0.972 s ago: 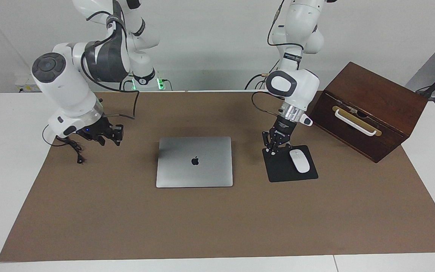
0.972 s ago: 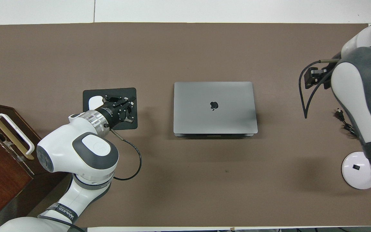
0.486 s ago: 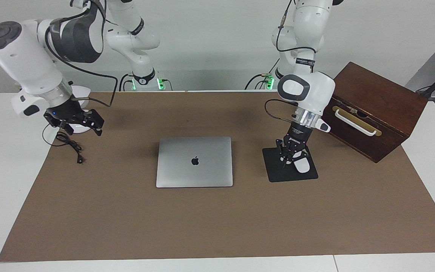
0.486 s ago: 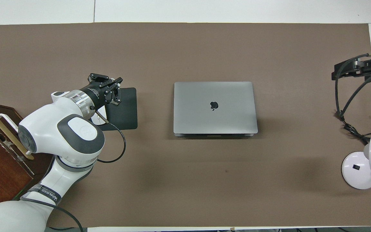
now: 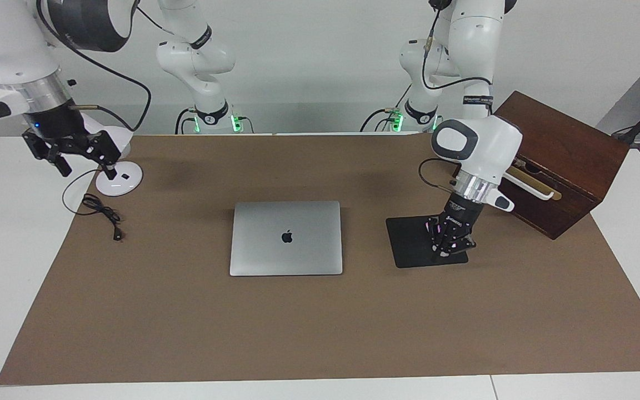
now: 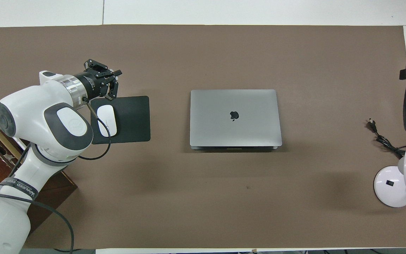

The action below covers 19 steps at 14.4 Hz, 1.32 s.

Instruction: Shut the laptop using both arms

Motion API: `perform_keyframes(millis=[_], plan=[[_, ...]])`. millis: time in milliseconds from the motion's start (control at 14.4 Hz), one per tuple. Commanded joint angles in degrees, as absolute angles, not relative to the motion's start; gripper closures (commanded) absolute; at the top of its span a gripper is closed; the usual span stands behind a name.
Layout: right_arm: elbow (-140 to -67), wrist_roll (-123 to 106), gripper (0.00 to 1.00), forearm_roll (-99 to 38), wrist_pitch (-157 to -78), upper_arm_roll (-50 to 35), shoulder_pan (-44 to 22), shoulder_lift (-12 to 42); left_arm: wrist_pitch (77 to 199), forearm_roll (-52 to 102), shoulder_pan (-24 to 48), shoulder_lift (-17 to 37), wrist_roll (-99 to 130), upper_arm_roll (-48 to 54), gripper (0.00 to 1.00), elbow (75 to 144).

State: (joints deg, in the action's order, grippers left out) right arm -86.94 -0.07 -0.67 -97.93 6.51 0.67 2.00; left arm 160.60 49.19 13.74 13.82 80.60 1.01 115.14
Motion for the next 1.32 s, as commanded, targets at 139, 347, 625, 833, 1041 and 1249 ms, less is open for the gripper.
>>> perform_keyframes(millis=[139,347,625,833,1041,1249], plan=[[-88.50,-0.79,0.00,0.53,-91.68,0.70,6.59,-2.81,149.35,47.02,10.11,15.03,62.36,1.23,1.00,110.49],[-89.65,-0.79,0.00,0.44,-87.82,0.53,7.03,-4.13,140.75,43.10,8.27,14.77,52.58,0.70,1.00,108.82],[-90.61,-1.23,0.00,0.44,-85.61,0.27,7.82,-4.66,127.73,25.44,5.98,14.50,52.12,0.70,1.00,106.09],[-90.79,-1.41,0.00,0.44,-85.61,-0.70,8.44,-4.92,120.09,16.11,5.45,14.06,52.12,0.62,1.00,104.25],[-90.79,-1.32,0.00,0.44,-85.61,-0.70,8.44,-4.92,111.99,10.99,5.01,13.89,51.86,0.62,1.00,100.56],[-90.88,-1.41,0.00,0.44,-85.52,-0.70,8.53,-5.01,104.87,9.58,2.30,10.91,34.11,0.62,1.00,99.93]])
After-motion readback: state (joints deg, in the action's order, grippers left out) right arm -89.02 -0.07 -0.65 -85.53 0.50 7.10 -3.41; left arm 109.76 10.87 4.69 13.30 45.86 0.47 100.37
